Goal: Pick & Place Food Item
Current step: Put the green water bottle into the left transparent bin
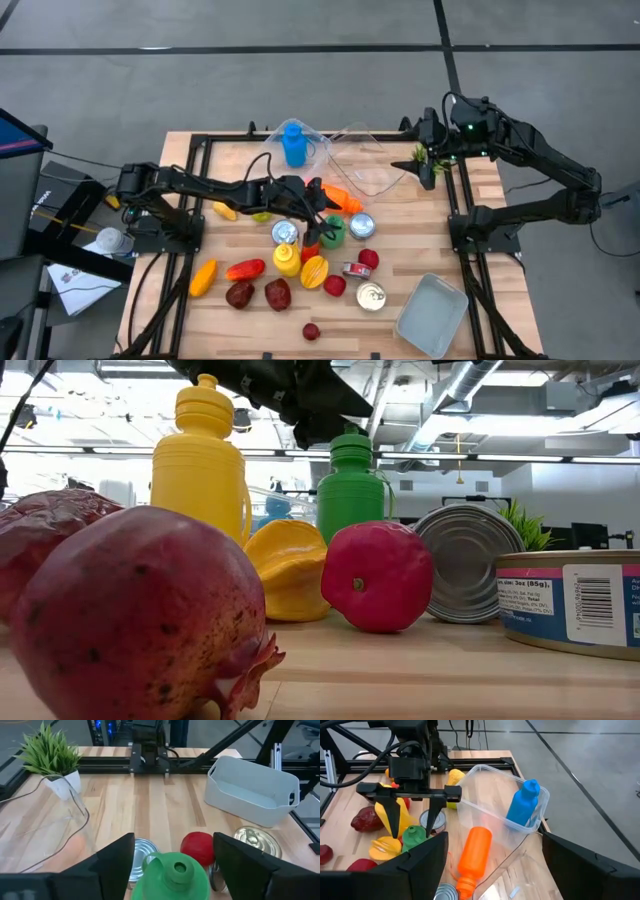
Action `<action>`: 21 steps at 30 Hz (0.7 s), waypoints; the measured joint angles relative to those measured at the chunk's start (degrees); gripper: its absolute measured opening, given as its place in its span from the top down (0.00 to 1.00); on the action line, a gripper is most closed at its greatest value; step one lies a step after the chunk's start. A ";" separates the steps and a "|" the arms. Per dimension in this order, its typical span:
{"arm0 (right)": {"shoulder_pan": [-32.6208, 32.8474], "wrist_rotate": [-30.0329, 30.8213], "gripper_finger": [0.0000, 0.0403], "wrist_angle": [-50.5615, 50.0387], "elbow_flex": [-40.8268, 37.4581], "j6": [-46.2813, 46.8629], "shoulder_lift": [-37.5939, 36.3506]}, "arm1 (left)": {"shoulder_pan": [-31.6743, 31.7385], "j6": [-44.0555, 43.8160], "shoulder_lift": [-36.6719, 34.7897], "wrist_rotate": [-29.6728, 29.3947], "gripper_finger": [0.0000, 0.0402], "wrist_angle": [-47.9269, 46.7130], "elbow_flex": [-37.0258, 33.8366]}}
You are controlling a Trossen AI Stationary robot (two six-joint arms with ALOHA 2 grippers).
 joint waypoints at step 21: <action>-0.15 0.09 0.22 0.02 0.00 -1.07 0.00 | 0.31 1.53 0.39 1.77 0.79 -1.71 0.00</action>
